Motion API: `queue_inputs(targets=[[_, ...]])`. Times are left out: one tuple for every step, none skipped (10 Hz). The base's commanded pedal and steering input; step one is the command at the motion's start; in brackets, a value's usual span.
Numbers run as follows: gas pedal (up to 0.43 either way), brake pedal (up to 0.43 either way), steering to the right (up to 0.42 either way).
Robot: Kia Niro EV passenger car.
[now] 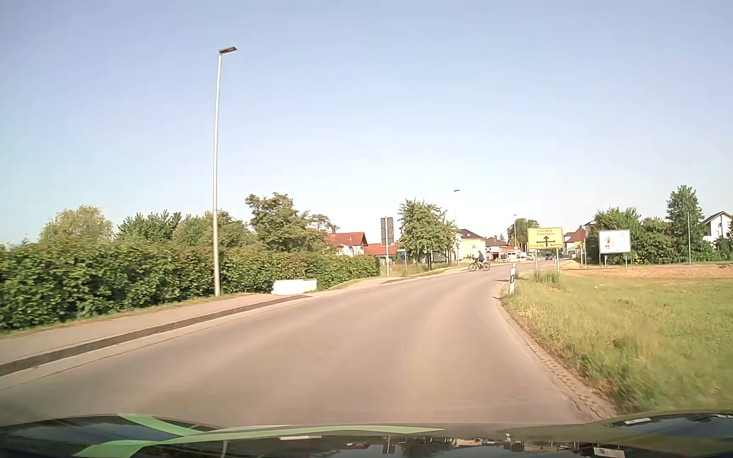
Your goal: Follow the waypoints while adhering to traffic rules and regulations
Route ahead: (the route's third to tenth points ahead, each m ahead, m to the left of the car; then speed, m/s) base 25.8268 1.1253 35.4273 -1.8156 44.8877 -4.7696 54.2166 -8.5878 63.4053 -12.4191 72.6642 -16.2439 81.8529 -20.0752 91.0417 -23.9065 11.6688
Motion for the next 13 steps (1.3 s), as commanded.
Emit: queue_inputs(targets=[[0.118, 0.000, 0.057], [0.138, 0.000, 0.057], [0.150, 0.000, 0.057], [0.150, 0.000, 0.054], [0.150, 0.000, 0.051], [0.150, 0.000, 0.048], [0.150, 0.000, 0.045], [0.150, 0.000, 0.044], [0.150, 0.000, 0.043], [0.150, 0.000, 0.043], [0.150, 0.000, 0.041], [0.150, 0.000, 0.037], [0.150, 0.000, 0.028]])
